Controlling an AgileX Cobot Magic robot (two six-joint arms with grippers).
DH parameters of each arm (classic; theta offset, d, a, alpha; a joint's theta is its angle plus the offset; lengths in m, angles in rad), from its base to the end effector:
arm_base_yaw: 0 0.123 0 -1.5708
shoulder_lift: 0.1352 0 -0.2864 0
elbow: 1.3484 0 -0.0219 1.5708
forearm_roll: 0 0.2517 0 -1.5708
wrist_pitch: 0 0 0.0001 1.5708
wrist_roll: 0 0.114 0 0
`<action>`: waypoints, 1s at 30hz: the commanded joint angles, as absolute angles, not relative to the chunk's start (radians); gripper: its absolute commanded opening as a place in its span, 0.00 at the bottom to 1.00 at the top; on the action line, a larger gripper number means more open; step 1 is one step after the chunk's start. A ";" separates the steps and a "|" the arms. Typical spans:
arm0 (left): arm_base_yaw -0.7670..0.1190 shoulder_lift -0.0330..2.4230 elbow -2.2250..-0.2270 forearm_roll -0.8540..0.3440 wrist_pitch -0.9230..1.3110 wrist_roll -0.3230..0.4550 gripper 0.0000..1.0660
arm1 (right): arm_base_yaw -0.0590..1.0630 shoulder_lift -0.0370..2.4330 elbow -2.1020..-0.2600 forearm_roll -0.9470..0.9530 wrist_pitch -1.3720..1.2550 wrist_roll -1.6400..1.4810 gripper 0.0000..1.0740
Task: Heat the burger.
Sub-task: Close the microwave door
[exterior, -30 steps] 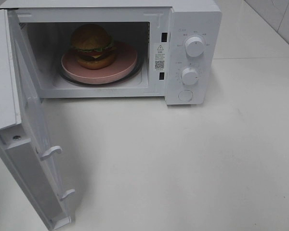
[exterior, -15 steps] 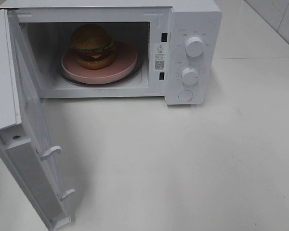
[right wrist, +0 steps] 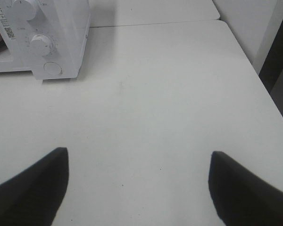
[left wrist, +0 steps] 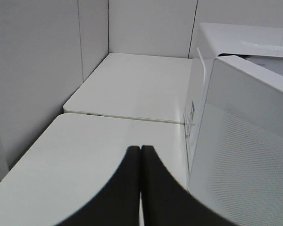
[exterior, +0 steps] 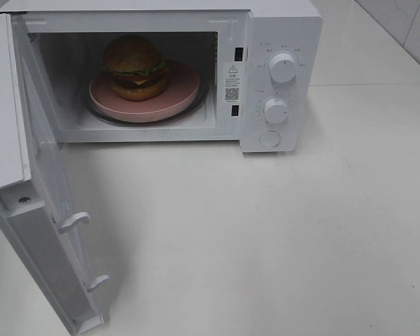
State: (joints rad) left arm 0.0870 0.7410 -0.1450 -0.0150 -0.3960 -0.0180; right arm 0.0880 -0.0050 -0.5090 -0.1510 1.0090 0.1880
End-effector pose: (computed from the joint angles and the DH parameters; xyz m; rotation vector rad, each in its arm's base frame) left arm 0.1598 0.0146 0.2266 -0.1043 1.6806 0.0463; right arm 0.0164 -0.0131 0.2762 0.1020 1.9673 0.0015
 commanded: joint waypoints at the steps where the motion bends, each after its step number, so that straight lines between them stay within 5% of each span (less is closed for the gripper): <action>1: 0.083 0.834 -0.143 0.166 -0.528 -0.158 0.00 | 0.080 -0.030 -0.507 -0.149 1.008 0.195 0.71; 2: 0.083 0.894 -0.143 0.265 -0.590 -0.233 0.00 | 0.080 -0.030 -0.507 -0.149 1.008 0.195 0.71; 7: 0.083 1.039 -0.143 0.421 -0.738 -0.354 0.00 | 0.080 -0.030 -0.507 -0.149 1.008 0.195 0.71; 15: 0.083 1.254 -0.144 0.547 -0.940 -0.428 0.00 | 0.080 -0.030 -0.507 -0.149 1.008 0.195 0.71; 30: 0.075 1.458 -0.163 0.624 -1.120 -0.429 0.00 | 0.080 -0.030 -0.507 -0.149 1.008 0.195 0.71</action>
State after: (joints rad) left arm 0.0750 1.4580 -0.1560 0.6150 -1.0830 -0.4240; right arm 0.0880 -0.0050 -0.5090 -0.1510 1.0090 0.1880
